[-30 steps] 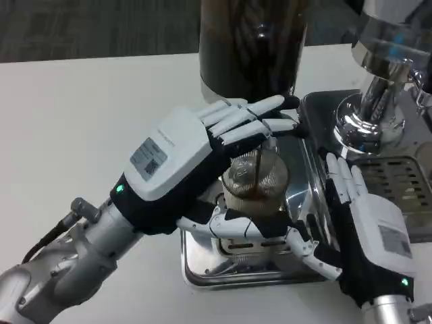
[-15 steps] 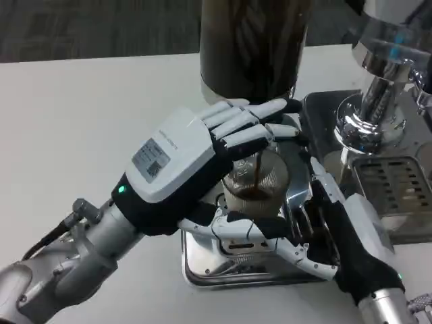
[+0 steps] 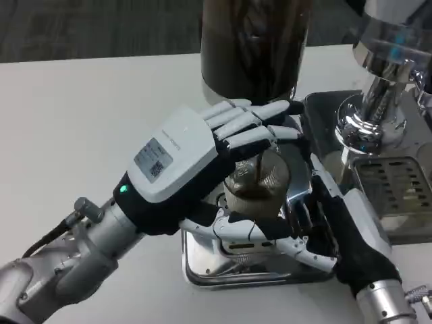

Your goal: Grasp the cup under the faucet to collect the drink, then remove the cup.

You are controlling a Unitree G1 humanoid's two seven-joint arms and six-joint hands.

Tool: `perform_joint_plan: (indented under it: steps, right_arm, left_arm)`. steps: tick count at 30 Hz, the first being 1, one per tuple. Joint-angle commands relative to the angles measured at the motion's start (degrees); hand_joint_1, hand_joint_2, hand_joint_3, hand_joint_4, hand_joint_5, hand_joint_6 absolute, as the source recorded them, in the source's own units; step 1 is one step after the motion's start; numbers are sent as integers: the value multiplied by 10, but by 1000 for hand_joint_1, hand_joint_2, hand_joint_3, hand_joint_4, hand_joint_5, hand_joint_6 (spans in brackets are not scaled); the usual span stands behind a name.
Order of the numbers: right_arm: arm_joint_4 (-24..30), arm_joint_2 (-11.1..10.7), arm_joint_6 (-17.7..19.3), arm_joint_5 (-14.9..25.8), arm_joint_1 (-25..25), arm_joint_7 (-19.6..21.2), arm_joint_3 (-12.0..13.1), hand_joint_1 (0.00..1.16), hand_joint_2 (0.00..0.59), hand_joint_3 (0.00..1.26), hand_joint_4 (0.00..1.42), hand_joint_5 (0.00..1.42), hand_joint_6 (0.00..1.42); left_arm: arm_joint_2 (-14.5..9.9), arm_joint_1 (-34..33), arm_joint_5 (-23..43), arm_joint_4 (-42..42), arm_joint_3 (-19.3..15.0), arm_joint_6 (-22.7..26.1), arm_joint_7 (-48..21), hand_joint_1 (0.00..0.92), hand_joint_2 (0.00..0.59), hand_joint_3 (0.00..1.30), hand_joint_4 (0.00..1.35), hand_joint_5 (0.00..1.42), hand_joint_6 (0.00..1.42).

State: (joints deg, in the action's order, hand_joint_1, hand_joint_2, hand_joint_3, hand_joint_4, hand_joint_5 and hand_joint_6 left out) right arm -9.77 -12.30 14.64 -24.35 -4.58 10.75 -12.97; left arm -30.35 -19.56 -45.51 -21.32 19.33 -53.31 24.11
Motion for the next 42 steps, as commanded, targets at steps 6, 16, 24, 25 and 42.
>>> perform_joint_plan:
  steps: [6, 16, 24, 25, 42]
  right_arm:
    - [-40, 13, -10, 34, 47, -41, 12, 569, 178, 0, 0, 0, 100]
    - [-66, 19, 5, 43, 70, -50, 11, 559, 179, 0, 0, 0, 83]
    - [-95, 27, 21, 58, 87, -59, 12, 569, 191, 0, 0, 0, 65]
    - [-97, 28, 25, 62, 89, -63, 11, 571, 194, 0, 0, 0, 65]
    - [-124, 31, 53, 74, 88, -68, 16, 566, 183, 0, 0, 0, 50]
  left_arm:
    - [-10, 20, -18, -12, 29, -10, -32, 0, 197, 390, 167, 345, 275]
    - [-17, 27, -1, -9, 25, -8, -33, 0, 202, 398, 168, 345, 275]
    - [-18, 30, 4, -9, 23, -6, -35, 0, 200, 400, 168, 344, 275]
    - [-18, 30, 5, -10, 23, -6, -35, 0, 199, 400, 168, 344, 275]
    - [-11, 46, 61, -7, -2, -8, -39, 0, 201, 374, 140, 328, 243]
